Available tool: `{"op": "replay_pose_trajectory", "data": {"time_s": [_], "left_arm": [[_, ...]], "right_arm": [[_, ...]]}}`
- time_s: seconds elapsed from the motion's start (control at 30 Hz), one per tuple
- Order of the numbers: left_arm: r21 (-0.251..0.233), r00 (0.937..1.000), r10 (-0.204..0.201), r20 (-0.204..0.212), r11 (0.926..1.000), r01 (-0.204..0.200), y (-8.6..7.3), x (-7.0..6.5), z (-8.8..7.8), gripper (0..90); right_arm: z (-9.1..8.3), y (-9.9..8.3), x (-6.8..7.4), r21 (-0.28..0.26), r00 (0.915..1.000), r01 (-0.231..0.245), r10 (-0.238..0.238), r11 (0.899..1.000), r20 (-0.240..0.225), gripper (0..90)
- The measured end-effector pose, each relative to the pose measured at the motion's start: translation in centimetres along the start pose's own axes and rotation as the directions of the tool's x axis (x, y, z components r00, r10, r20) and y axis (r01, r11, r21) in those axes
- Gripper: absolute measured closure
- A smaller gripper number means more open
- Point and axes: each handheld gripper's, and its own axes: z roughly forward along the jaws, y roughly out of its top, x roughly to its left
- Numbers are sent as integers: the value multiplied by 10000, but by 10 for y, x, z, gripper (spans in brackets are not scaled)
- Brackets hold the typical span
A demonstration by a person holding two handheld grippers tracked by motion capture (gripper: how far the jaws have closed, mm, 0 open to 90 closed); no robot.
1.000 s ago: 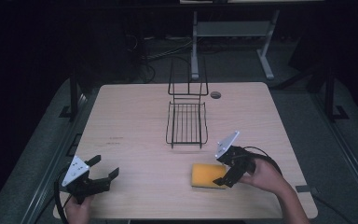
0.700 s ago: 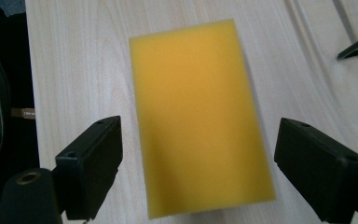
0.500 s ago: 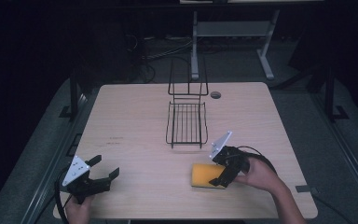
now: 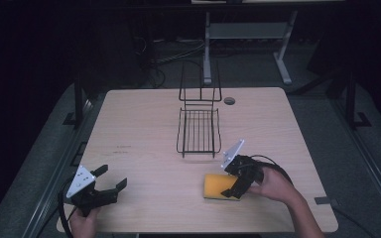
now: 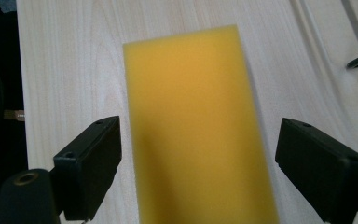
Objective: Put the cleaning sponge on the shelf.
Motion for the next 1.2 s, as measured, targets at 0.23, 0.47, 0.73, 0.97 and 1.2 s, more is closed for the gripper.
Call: {"op": "replay_pose_trajectory", "data": {"time_s": [0.23,0.47,0.73,0.97,1.2], "left_arm": [[10,10000,18,2,10000,-18,0,0,0,134],[-1,10000,-4,9,10000,4,0,-1,0,134],[-14,10000,-14,-28,10000,14,0,0,0,134],[-7,10000,-23,-16,10000,23,0,0,0,134],[6,10000,-14,17,10000,14,0,0,0,134]], "right_arm": [[4,1,0,106,9999,51,-50,9999,-113,138],[6,2,0,150,10000,45,-44,9999,-67,136],[12,1,1,247,9999,35,-32,9997,-122,135],[17,-1,2,329,10000,84,-83,9994,-28,136],[18,-2,3,393,9999,154,-155,9991,34,137]]}}
